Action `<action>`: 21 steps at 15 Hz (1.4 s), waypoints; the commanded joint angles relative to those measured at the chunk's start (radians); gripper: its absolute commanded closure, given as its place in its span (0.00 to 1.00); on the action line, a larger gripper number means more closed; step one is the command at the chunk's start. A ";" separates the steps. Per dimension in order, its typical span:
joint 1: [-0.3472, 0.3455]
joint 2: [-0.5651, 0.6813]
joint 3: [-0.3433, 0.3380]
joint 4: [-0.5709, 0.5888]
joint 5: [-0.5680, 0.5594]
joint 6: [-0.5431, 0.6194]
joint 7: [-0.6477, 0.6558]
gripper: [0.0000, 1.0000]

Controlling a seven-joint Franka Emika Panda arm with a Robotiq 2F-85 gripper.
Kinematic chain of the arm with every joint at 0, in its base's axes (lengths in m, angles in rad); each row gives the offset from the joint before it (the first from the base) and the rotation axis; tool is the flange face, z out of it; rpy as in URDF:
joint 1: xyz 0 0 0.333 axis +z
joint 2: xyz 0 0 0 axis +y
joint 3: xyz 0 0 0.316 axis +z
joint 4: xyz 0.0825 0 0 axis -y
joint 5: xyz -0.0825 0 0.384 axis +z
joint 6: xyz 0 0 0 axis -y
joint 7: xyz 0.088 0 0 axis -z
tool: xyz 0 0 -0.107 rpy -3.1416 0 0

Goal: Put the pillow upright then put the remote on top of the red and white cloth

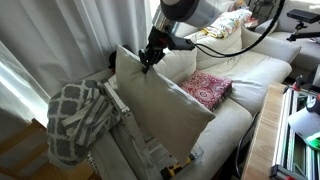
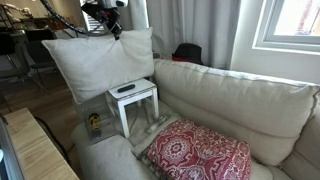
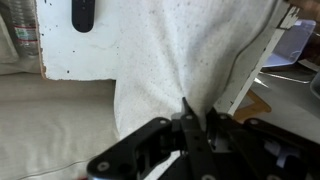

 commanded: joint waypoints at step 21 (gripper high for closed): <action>-0.062 0.125 0.224 0.079 0.240 0.115 0.010 0.57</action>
